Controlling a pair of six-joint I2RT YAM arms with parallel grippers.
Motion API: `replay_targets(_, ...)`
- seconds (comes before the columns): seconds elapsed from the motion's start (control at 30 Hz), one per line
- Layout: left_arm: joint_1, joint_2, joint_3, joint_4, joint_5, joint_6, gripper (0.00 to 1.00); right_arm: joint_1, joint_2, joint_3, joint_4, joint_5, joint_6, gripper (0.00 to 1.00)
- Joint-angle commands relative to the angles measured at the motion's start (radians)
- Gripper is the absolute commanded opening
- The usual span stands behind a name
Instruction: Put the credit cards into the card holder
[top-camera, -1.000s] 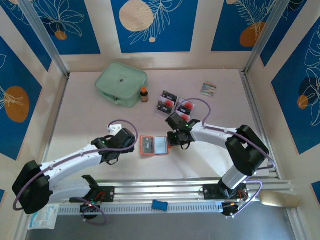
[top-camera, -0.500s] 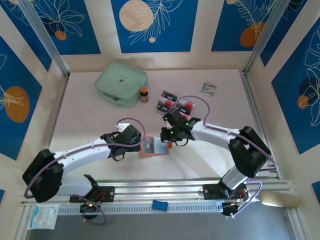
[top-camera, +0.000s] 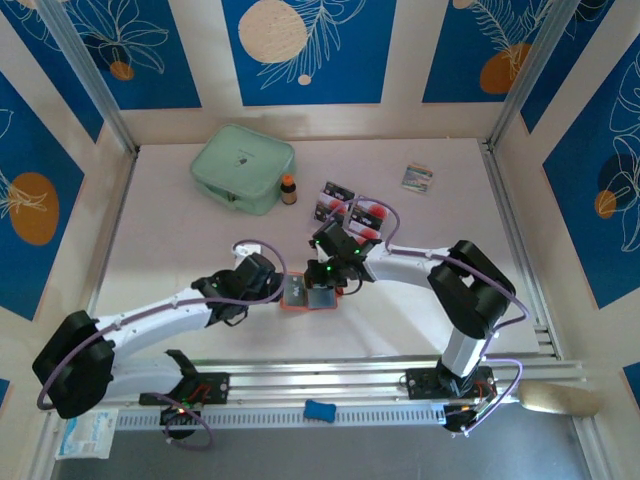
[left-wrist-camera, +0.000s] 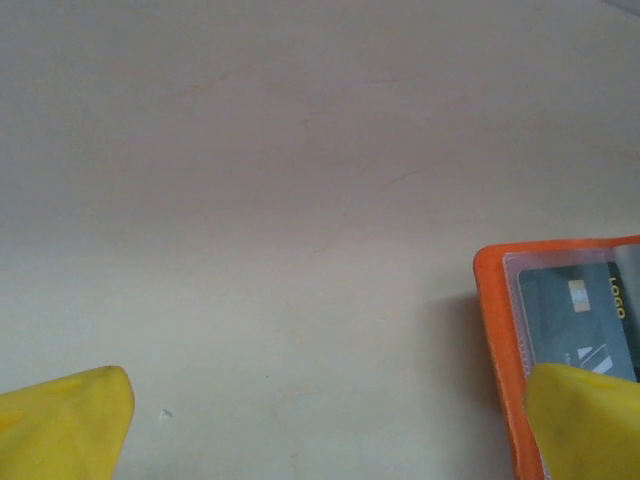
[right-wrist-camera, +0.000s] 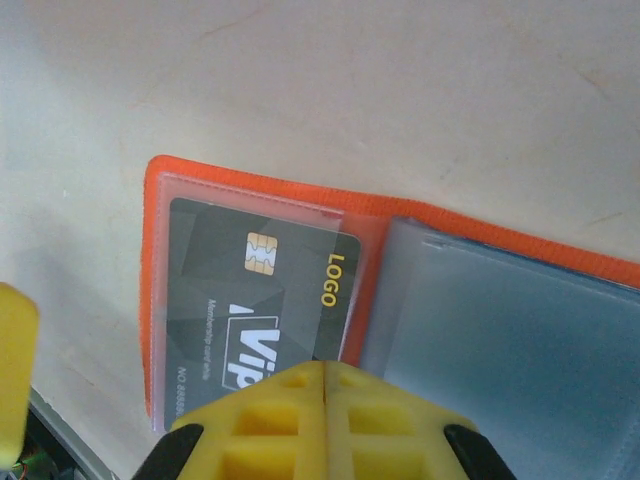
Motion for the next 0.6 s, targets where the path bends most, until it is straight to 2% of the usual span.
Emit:
replay_targets(0.0, 0.009, -0.016, -0.015, 0.013, -0.033, 0.008, 1.0, 0.009, 0.023, 0.032, 0.013, -0.03, 0.017, 0.0)
replay_targets(0.57, 0.009, -0.01, 0.003, -0.018, -0.06, -0.006, 1.0, 0.017, 0.089, 0.056, 0.028, -0.05, 0.033, 0.0)
